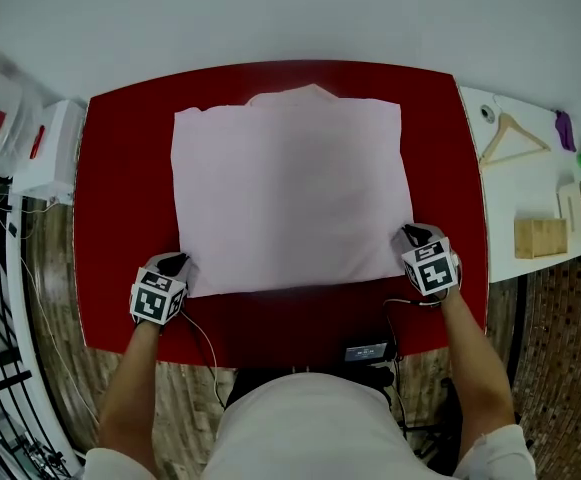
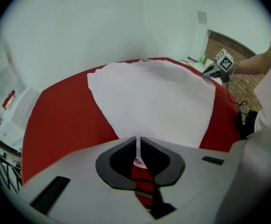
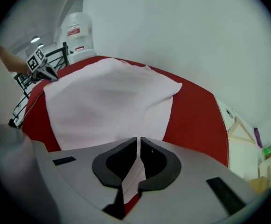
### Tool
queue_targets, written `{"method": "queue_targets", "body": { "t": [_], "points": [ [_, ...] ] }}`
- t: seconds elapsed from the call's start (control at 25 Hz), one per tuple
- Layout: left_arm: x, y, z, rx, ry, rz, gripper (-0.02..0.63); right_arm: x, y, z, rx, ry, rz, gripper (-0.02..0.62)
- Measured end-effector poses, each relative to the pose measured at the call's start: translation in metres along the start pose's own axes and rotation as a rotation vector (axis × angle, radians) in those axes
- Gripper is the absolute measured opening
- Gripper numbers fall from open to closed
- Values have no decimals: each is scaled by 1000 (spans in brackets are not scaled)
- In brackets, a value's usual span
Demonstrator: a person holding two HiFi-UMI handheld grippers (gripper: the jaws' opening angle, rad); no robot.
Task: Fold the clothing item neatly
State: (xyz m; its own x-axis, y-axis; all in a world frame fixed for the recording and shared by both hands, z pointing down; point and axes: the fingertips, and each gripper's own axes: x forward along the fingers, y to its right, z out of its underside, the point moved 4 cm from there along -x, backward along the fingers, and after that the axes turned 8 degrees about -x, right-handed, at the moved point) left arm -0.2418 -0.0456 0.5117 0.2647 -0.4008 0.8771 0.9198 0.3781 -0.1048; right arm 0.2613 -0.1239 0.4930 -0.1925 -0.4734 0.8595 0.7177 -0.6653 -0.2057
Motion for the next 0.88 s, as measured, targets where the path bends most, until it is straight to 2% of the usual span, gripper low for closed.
{"method": "queue_targets", "body": {
  "t": [0.12,0.2,0.36,0.52,0.68,0.76,0.88],
  "points": [
    [-14,9,3,-23,28,11,31,-21,-13,3,31,39,-28,34],
    [-19,15,12,-39,24,24,31,-28,-26,14,34,24,-60,33],
    [-15,24,35,-77,-22,30,29,-16,-43,50,41,-55,-87,32],
    [-8,20,51,-71,-75,12,18,-12,-40,63,95,-45,-87,32],
    [-7,9,71,-77,-122,-22,14,-13,-40,69,40,-65,-72,25],
    [-9,7,76,-97,-113,-25,14,-13,-38,74,64,-67,-73,23],
    [-20,12,68,-147,-47,-11,14,-16,-34,67,129,-41,-76,23]
  ]
}}
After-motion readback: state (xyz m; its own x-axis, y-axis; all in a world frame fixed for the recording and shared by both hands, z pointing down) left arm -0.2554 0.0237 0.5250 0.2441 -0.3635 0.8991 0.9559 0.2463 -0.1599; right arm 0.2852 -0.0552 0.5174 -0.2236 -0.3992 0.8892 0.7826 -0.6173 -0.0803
